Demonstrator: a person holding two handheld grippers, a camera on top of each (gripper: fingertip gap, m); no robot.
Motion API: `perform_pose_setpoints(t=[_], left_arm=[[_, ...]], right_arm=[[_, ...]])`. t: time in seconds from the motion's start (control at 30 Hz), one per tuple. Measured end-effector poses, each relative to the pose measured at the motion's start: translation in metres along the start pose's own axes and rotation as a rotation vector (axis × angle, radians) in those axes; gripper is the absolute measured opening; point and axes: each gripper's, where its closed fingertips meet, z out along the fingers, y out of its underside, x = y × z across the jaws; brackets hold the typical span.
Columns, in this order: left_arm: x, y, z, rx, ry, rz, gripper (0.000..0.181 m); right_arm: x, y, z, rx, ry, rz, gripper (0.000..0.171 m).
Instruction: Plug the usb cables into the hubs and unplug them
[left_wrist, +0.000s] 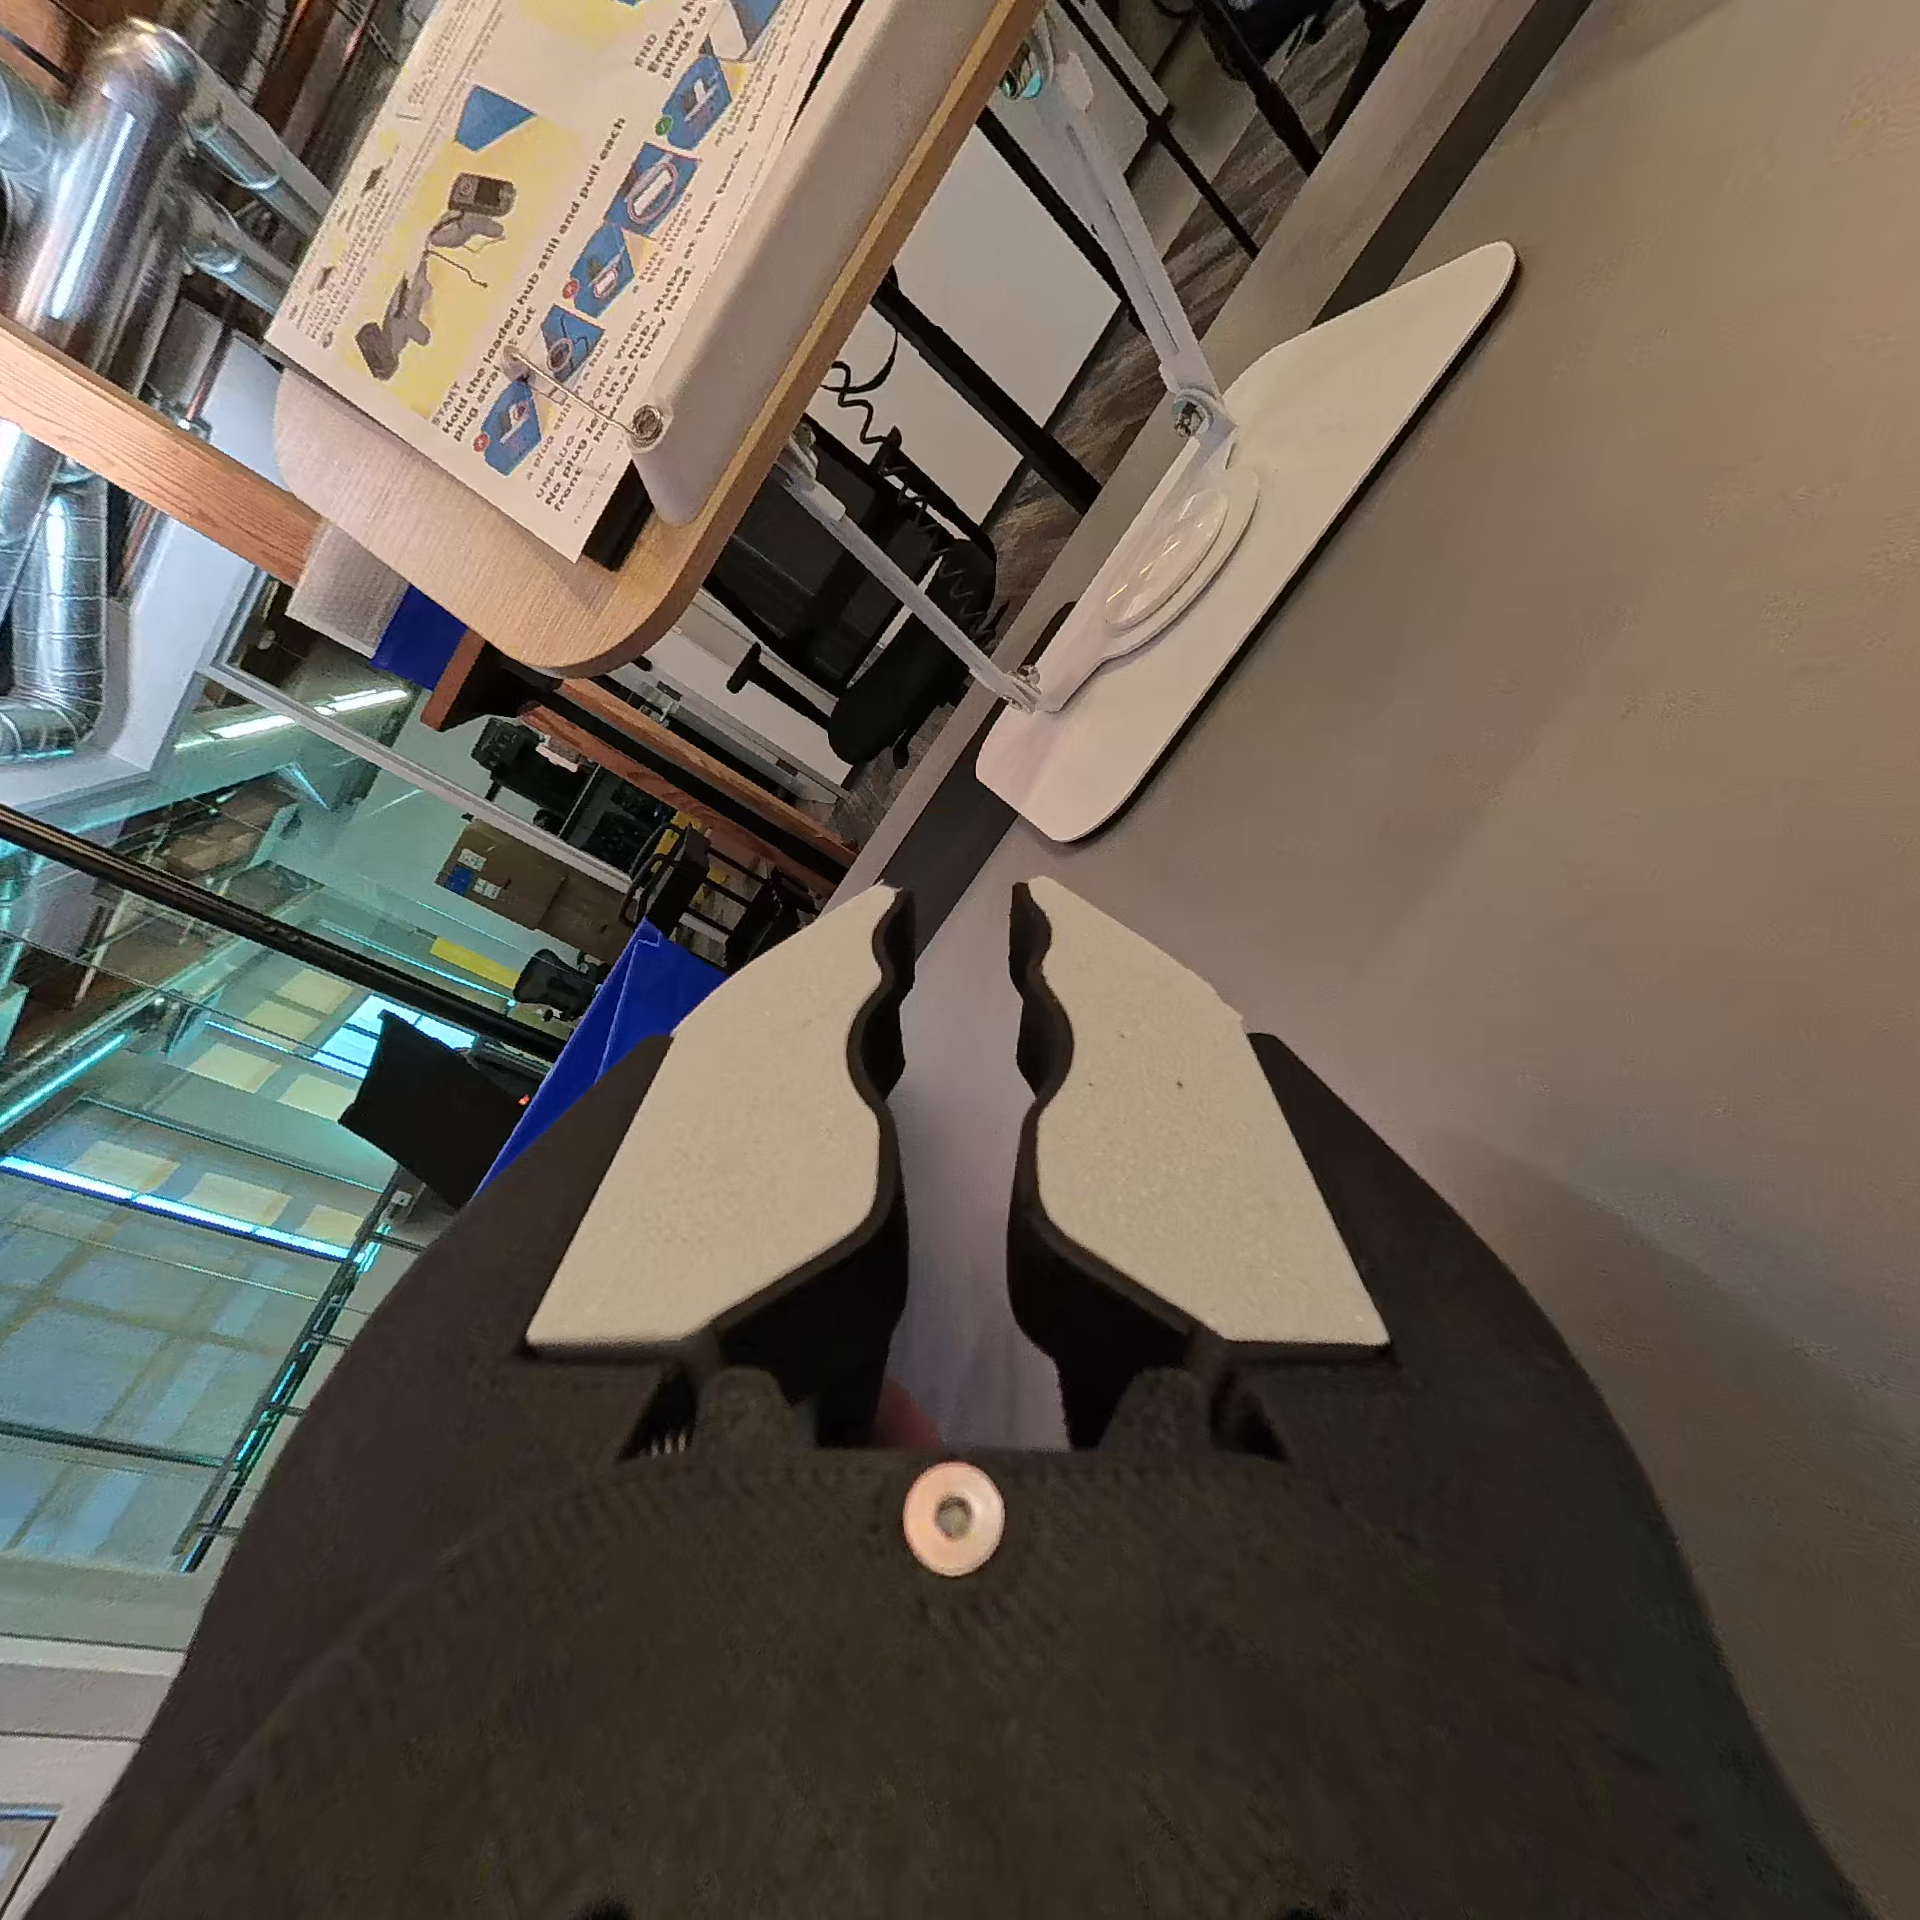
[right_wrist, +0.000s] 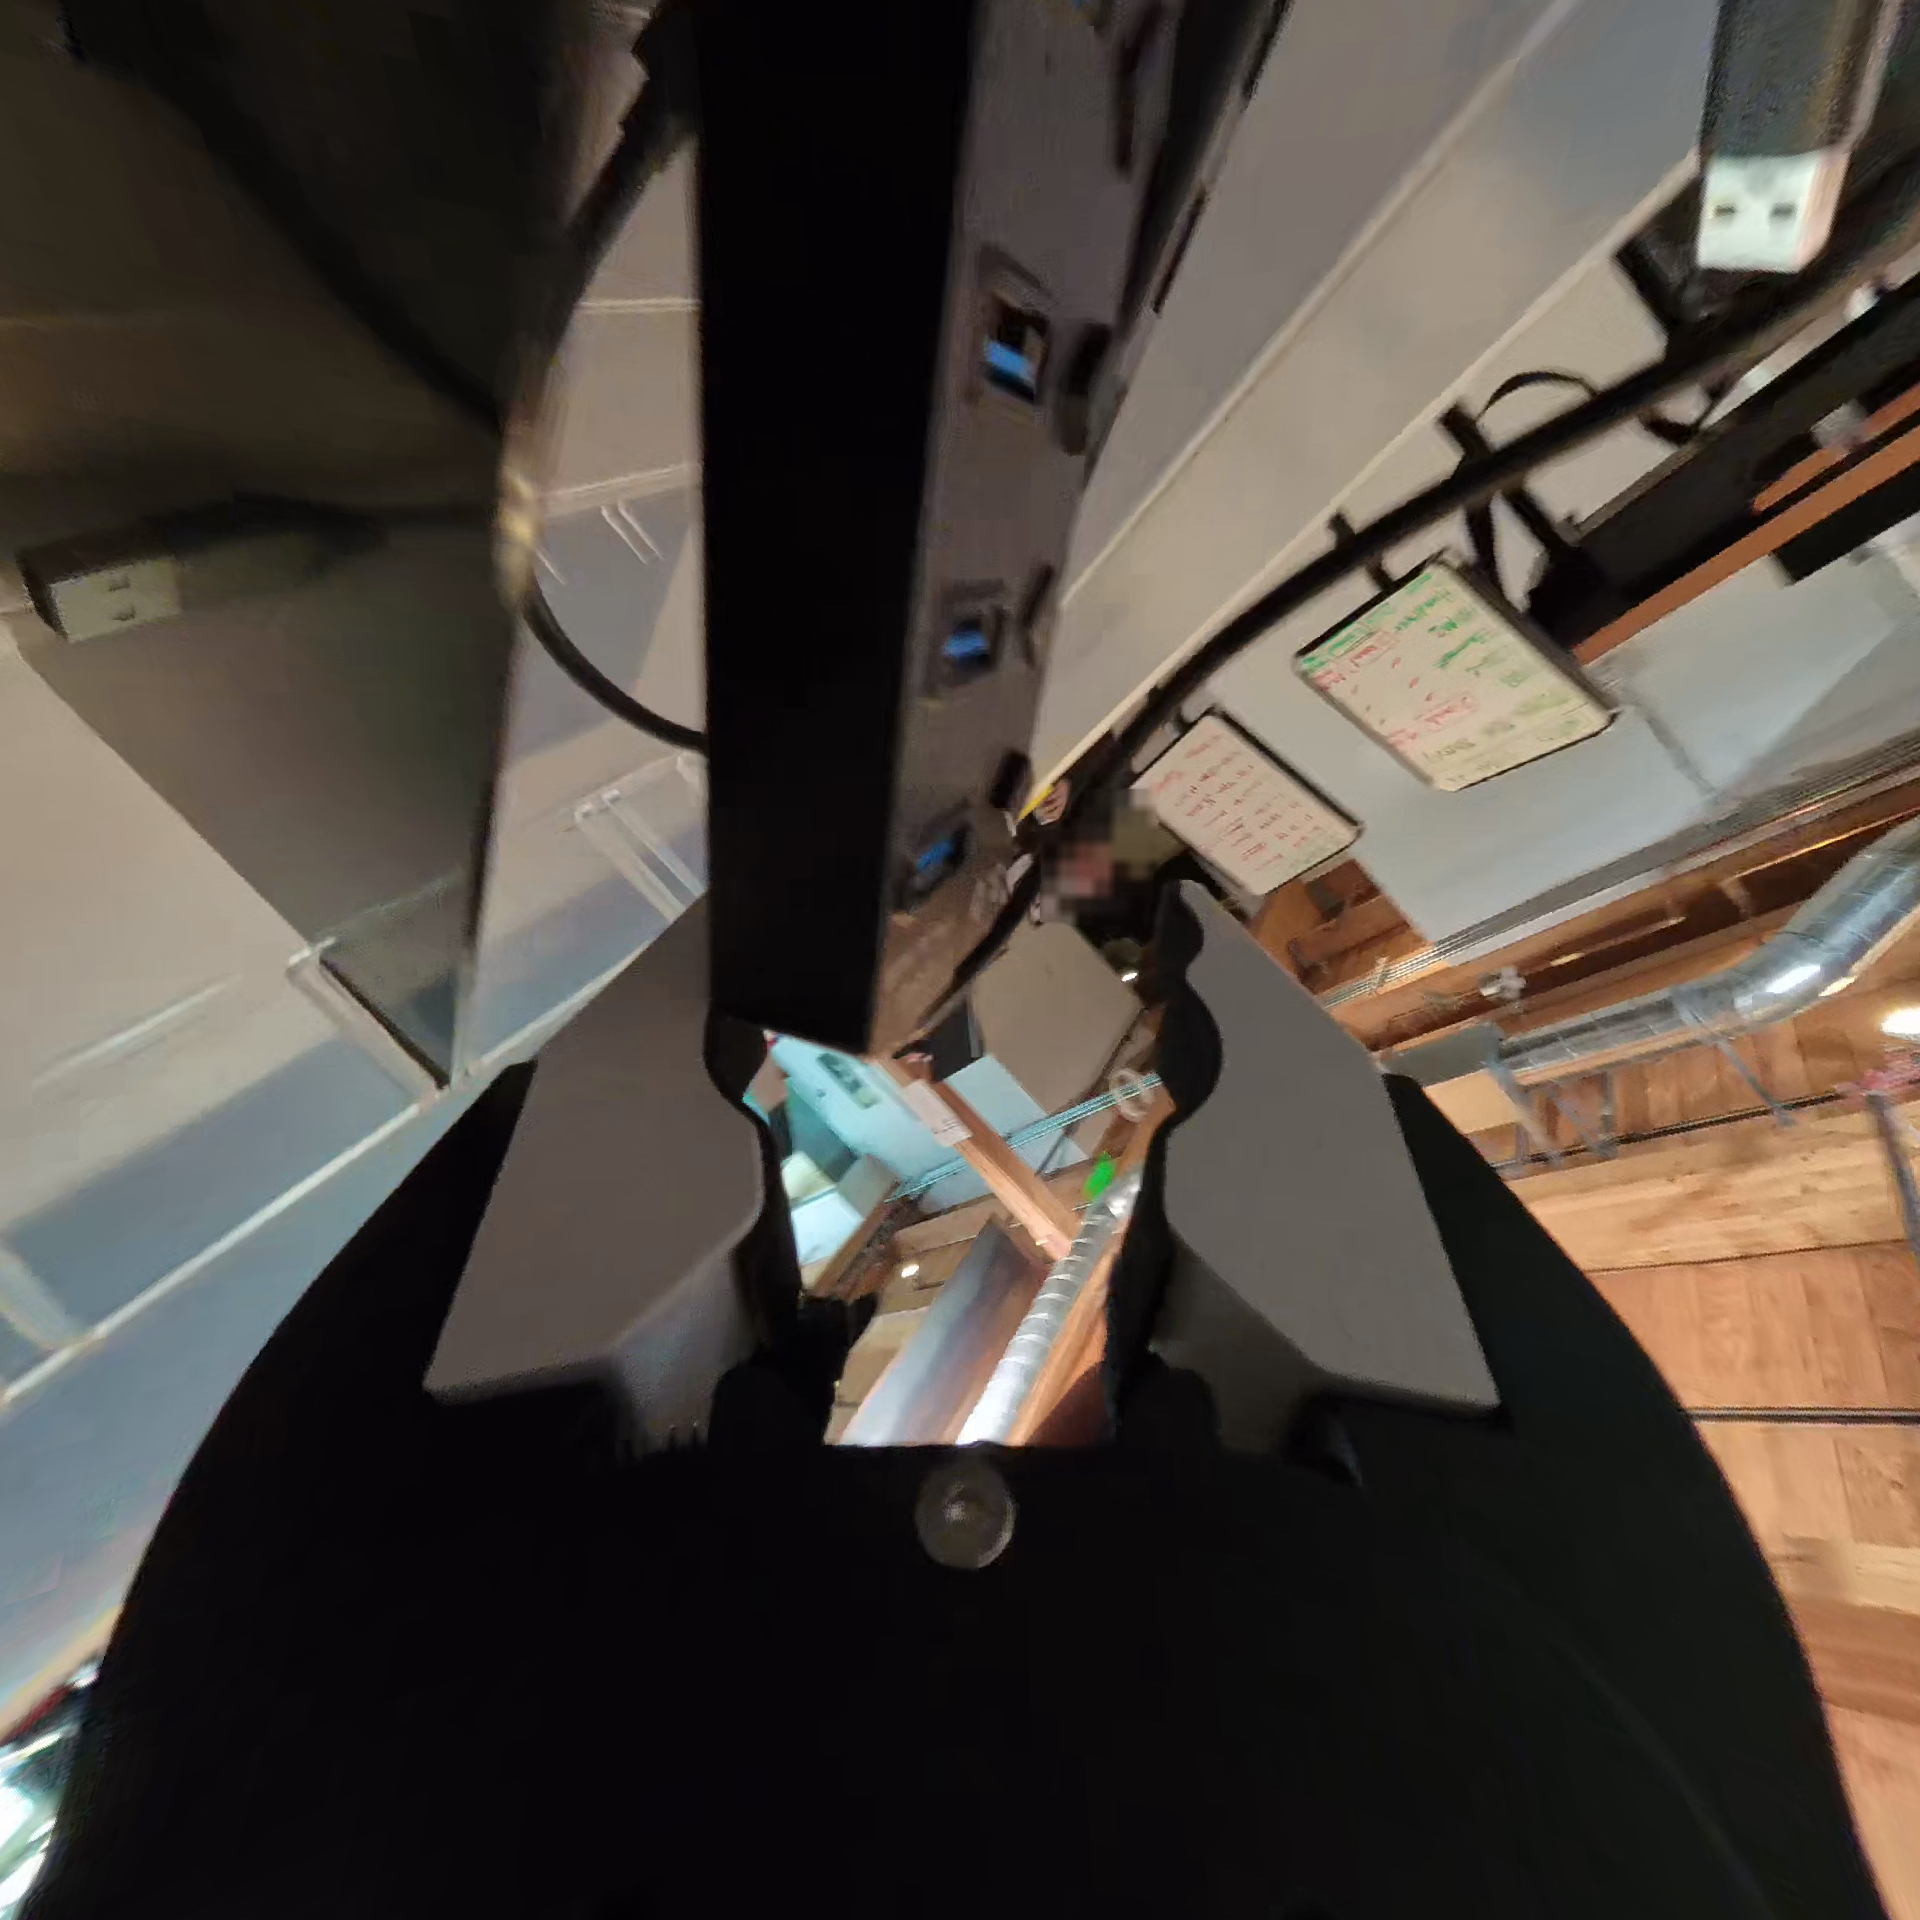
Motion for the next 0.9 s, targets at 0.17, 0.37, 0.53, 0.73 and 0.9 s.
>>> perform_pose_setpoints(t=[0.17,0.37,0.53,0.73,0.9], left_arm=[[-0.004,0.002,0.000,-0.008,-0.009,-0.013,0.018],[-0.009,0.002,-0.001,-0.010,-0.024,-0.040,0.019],[-0.012,0.003,0.000,-0.014,-0.025,-0.079,0.019],[-0.018,0.010,0.001,-0.027,-0.029,-0.132,0.019],[-0.021,0.017,0.002,-0.039,-0.023,-0.183,0.019]], right_arm=[[0.012,0.019,-0.016,-0.042,-0.087,0.044,0.084],[0.040,0.055,-0.068,-0.056,-0.077,0.218,0.066],[0.070,-0.022,-0.179,0.312,-0.197,0.636,0.044],[0.086,-0.229,-0.366,1.024,-0.598,0.843,0.022],[0.057,-0.345,-0.411,1.088,-0.840,0.859,0.028]])
